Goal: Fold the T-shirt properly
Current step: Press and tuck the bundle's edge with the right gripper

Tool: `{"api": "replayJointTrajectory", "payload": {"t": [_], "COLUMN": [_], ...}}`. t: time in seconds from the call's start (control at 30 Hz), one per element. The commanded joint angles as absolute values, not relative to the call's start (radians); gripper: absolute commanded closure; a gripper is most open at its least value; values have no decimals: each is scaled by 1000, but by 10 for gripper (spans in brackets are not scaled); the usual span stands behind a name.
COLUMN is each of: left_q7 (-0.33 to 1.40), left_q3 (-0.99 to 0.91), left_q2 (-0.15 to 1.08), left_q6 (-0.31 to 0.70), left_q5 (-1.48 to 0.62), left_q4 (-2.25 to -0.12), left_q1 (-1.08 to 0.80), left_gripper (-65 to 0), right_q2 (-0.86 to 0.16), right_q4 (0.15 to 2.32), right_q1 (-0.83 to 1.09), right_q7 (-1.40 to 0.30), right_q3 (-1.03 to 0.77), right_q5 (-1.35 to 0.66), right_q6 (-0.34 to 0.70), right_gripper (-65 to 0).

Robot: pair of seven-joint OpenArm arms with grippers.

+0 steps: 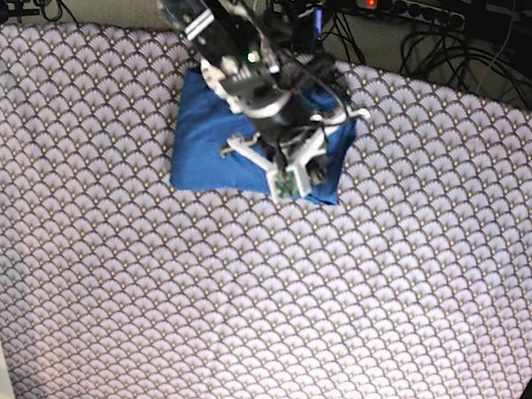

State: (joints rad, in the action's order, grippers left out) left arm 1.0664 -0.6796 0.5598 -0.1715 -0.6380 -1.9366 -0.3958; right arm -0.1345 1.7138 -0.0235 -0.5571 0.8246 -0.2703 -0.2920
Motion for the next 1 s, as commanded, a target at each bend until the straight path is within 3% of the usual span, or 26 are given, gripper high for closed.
{"api": "replayJointTrajectory", "payload": {"t": [0.0, 0.1, 0.23, 0.4, 0.57, 0.63, 0.8, 0.97], "left_q7": [1050, 1050, 1050, 1050, 1050, 1050, 1049, 1049], "left_q3": [-694, -694, -690, -688, -688, -688, -644, -621], "left_q2": [579, 578, 576, 564, 535, 519, 516, 492], "left_q6": [-173, -173, -173, -173, -173, -173, -173, -173], "left_q5": [-638, -645, -647, -648, -648, -648, -728, -947], "left_q4": [-1954, -1956, -1957, -1957, -1992, -1997, -2006, -2002], "left_q1": [-392, -414, -420, -420, -418, -412, -394, -387], "left_gripper": [-257, -257, -257, -262, -401, -439, -440, -443], "right_q2": [-113, -93, -54, -24, -7, -12, -90, -174], "right_q4": [1707, 1643, 1558, 1437, 1349, 1380, 1624, 1821], "right_q1": [-39, -73, -110, -162, -193, -193, -162, -105], "right_q7": [-533, -530, -509, -466, -435, -441, -444, -444], "right_q3": [822, 822, 817, 820, 822, 822, 817, 811], "right_q5": [-263, -262, -257, -262, -259, -259, -257, -255], "right_q6": [-292, -289, -203, -197, -194, -179, -183, -199], "right_gripper": [0, 0, 0, 0, 0, 0, 0, 0]}}
